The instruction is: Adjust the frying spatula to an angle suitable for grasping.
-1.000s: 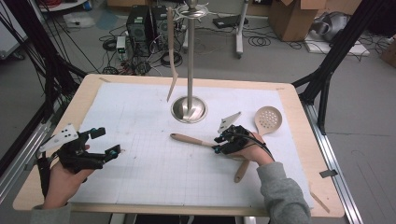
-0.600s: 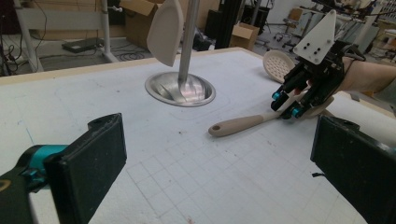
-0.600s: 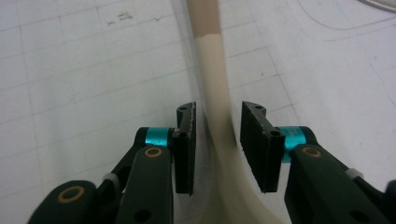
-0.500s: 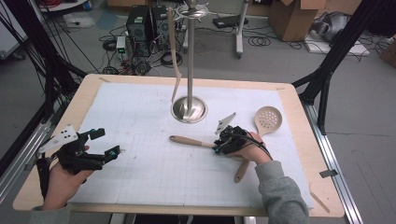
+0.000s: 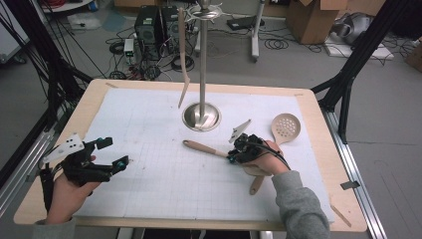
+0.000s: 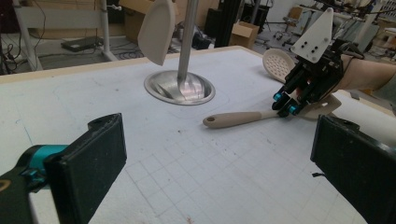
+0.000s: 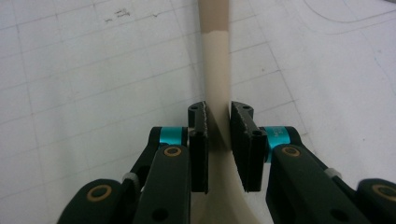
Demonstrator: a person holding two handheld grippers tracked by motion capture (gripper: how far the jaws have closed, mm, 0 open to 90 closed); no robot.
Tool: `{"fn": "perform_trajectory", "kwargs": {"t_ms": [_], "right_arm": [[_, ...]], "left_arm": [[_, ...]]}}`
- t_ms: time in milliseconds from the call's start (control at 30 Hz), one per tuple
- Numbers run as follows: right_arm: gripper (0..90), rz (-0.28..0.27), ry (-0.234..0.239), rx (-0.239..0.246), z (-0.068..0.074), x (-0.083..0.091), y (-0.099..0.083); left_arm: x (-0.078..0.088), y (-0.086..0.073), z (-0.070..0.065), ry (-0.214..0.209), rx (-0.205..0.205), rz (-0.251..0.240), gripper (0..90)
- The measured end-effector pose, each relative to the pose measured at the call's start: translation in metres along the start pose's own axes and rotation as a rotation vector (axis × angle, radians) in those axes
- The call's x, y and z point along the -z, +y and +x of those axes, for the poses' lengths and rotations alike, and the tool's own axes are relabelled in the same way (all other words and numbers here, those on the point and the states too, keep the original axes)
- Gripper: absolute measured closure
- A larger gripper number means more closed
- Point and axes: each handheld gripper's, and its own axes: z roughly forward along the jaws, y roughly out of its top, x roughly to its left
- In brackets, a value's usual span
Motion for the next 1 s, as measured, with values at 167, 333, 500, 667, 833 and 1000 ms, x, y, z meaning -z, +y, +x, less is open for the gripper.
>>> {"fn": "perform_trajectory", "kwargs": {"t_ms": [167, 333, 500, 667, 833, 1000], "right_arm": [[77.8, -0.004, 0.014, -0.021, 0.000, 0.001, -0.001], [77.8, -0.047, 0.024, -0.039, -0.001, 0.007, -0.001], [77.8, -0.096, 0.022, -0.051, -0.001, 0.018, -0.003], [77.8, -0.166, 0.032, -0.074, -0.003, 0.030, -0.007], [77.8, -0.245, 0.047, -0.110, -0.006, 0.043, -0.012], [77.8, -0.285, 0.050, -0.127, -0.008, 0.053, -0.017]], "left_arm": [[0.000, 0.000, 0.000, 0.001, 0.003, 0.000, 3.9], [0.001, 0.000, 0.000, 0.002, -0.001, 0.001, 3.9], [0.001, 0.001, -0.001, 0.001, -0.001, -0.004, 3.9], [0.002, 0.002, -0.001, 0.001, -0.004, -0.005, 3.9], [0.002, 0.002, -0.001, 0.000, -0.005, -0.005, 3.9], [0.002, 0.002, -0.001, 0.000, -0.004, -0.006, 3.9]]}}
